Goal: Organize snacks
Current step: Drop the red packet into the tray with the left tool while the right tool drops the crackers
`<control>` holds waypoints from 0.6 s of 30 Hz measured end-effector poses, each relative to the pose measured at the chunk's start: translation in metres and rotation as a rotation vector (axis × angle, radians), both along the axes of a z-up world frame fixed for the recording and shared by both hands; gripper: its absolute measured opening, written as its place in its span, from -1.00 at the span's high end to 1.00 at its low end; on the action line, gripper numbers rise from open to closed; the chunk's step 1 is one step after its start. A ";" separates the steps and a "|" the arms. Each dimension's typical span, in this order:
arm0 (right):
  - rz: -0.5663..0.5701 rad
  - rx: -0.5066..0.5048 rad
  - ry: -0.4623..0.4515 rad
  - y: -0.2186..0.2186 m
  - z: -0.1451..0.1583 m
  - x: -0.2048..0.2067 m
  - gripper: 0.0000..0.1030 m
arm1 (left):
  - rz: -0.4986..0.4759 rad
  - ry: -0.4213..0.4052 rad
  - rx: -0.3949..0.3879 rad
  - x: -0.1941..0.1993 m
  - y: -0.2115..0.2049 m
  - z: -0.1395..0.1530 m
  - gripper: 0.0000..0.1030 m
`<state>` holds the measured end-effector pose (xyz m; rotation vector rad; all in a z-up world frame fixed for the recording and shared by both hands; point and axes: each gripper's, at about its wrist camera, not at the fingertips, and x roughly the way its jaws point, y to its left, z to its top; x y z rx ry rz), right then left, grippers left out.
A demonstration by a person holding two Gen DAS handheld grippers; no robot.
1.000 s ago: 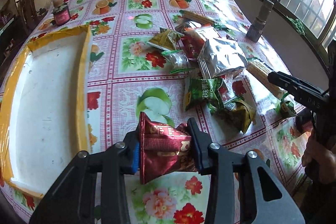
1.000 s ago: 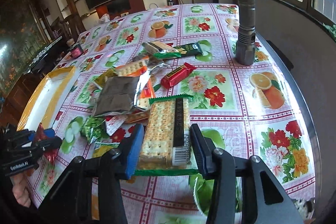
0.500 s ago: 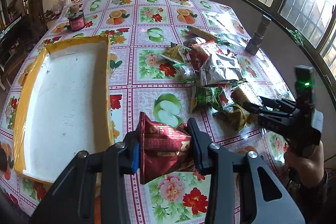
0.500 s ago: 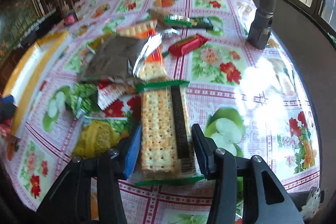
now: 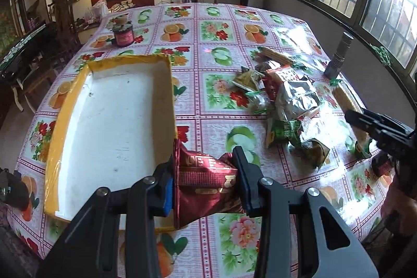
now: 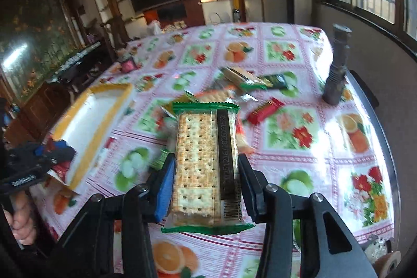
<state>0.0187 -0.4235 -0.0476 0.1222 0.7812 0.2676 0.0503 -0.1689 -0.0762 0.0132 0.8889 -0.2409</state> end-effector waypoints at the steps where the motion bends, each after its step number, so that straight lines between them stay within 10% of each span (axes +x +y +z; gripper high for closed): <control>1: 0.022 0.016 -0.003 0.007 0.002 0.001 0.11 | 0.008 0.000 0.001 0.000 0.004 0.000 0.22; 18: 0.354 0.112 0.038 0.162 -0.011 0.043 0.11 | 0.191 0.040 -0.023 0.004 0.094 -0.014 0.22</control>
